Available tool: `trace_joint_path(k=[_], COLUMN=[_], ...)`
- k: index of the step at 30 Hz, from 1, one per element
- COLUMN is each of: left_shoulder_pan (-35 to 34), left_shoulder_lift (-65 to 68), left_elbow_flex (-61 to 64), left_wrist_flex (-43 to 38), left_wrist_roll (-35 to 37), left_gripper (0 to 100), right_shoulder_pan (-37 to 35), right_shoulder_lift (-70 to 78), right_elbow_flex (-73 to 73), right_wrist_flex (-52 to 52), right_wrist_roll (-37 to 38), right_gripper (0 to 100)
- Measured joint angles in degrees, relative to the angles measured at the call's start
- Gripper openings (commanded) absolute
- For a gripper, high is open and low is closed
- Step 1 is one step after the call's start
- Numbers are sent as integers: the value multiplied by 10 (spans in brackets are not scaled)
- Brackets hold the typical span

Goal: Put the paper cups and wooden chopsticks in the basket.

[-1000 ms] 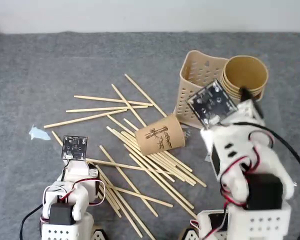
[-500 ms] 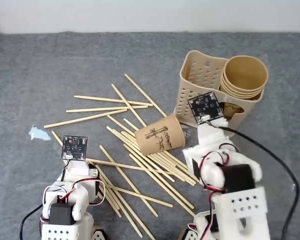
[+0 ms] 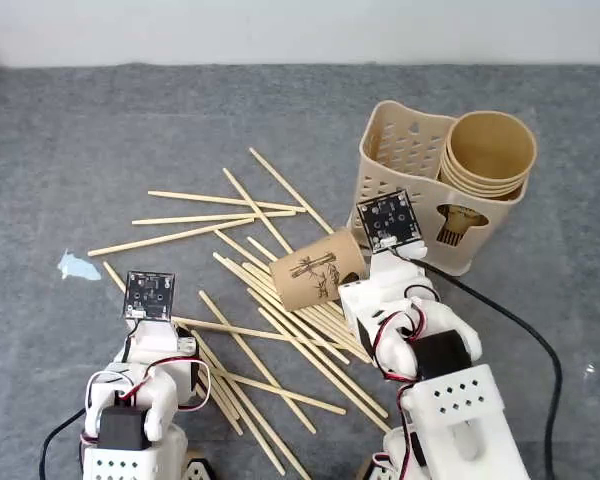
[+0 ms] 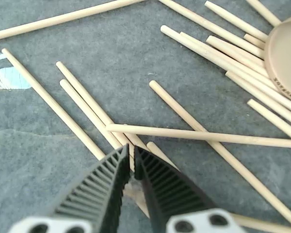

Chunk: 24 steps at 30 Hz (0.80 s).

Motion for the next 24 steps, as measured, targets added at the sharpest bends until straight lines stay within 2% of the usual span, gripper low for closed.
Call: trace_joint_path(k=[12,24], left_shoulder_pan=[-1,-1], left_shoulder_lift=[0,0], left_elbow_flex=[0,0], left_wrist_flex=[0,0], left_wrist_roll=[0,0], left_gripper=[14,14], right_shoulder_pan=[-3,-3], right_shoulder_lift=[11,220], right_elbow_flex=[4,-99], right_wrist_flex=[-33,-33], right_wrist_roll=[-2,-32], right_gripper=[251,251])
